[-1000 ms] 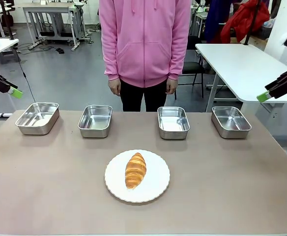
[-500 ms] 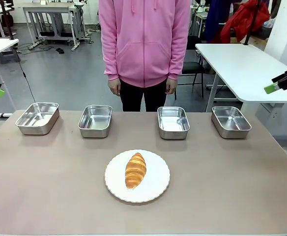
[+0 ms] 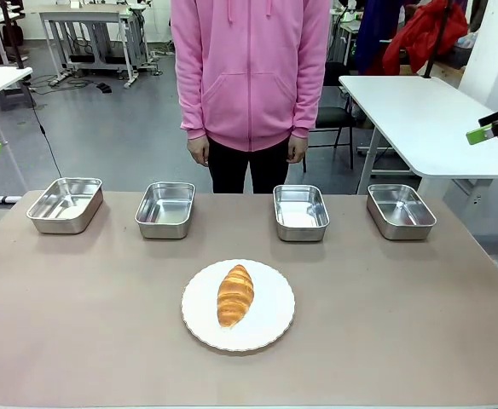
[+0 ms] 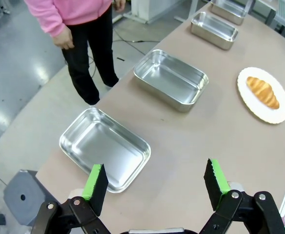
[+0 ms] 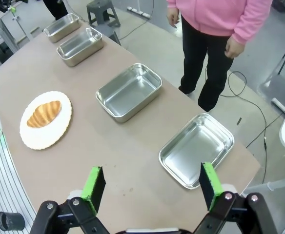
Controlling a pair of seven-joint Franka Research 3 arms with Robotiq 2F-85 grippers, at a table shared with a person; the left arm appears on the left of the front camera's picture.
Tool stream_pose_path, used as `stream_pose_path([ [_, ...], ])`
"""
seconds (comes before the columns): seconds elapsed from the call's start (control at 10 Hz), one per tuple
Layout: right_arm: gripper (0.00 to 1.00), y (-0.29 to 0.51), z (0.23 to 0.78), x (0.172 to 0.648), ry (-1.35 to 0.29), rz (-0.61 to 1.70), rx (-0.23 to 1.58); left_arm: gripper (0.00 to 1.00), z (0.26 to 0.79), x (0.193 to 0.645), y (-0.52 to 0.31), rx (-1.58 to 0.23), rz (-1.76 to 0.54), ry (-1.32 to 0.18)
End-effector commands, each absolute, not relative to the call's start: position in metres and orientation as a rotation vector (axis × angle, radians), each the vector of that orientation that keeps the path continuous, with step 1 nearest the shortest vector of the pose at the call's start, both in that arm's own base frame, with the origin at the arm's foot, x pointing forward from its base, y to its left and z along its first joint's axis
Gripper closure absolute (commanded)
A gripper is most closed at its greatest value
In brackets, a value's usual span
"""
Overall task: Place the bread in the container.
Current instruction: Place the Butter Roll into the Airtight Container indicated by the human.
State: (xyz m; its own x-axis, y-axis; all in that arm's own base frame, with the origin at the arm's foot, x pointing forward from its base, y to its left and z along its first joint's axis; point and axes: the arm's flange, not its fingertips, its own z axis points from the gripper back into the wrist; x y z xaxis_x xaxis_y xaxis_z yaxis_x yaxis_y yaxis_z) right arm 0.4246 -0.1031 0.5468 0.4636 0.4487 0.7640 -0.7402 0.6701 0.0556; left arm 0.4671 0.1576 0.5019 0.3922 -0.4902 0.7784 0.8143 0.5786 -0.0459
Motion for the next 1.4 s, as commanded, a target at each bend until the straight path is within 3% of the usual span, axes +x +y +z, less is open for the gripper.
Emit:
stream_pose_path([
  [0.0, 0.00, -0.1085, 0.5473, 0.4283, -0.839, 0.784, 0.439, 0.00, 0.5041, 0.4621, 0.1578, -0.480, -0.874, -0.850],
  [1.3, 0.00, -0.1076, 0.5484, 0.4255, -0.812, 0.753, 0.422, 0.00, 0.5081, 0.4632, 0.1577, -0.485, -0.853, -0.829],
])
